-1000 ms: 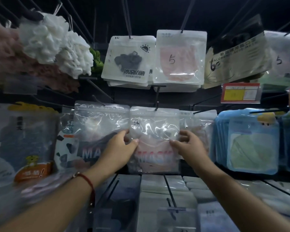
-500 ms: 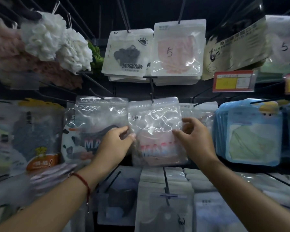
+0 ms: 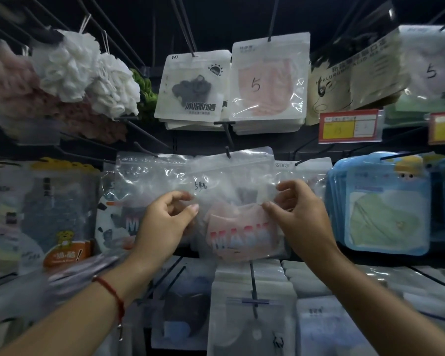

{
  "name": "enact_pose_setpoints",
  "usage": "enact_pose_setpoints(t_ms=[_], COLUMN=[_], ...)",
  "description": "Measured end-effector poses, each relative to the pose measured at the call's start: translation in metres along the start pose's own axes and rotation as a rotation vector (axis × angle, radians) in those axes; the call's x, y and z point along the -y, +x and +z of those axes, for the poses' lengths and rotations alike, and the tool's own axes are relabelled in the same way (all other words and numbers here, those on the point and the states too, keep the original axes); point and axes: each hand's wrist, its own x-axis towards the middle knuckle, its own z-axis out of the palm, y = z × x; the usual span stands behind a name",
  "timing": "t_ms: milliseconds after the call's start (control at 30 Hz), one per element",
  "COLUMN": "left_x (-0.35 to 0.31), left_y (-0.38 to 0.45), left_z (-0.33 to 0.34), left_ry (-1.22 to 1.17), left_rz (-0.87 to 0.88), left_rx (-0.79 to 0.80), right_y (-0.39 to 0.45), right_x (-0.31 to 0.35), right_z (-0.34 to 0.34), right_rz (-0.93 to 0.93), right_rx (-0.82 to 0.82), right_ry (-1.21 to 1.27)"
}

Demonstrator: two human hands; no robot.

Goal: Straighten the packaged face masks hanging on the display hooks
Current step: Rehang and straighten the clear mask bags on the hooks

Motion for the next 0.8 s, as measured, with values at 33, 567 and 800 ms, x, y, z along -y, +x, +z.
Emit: enact_pose_setpoints(t_ms=[33,567,800], left_x=[-0.001,-0.041,-0.062], left_y=[-0.001,-0.013,-0.007], left_z=[-0.001,-0.019,-0.036], left_ry=[-0.020,-0.244,-0.041], left_rz=[-0.010,0.057,0.187], left_rx=[0.000,0.111,0.133], right_y=[0.000,-0.002,0.002], right_x=[0.003,0.065,0.069], right_z=[-0.001,-0.021,-0.033], right_rz=[0.030,0.118,0.103], right_rx=[0.021,0.154,0.237], right_ry=[0.085,0.521,0.409])
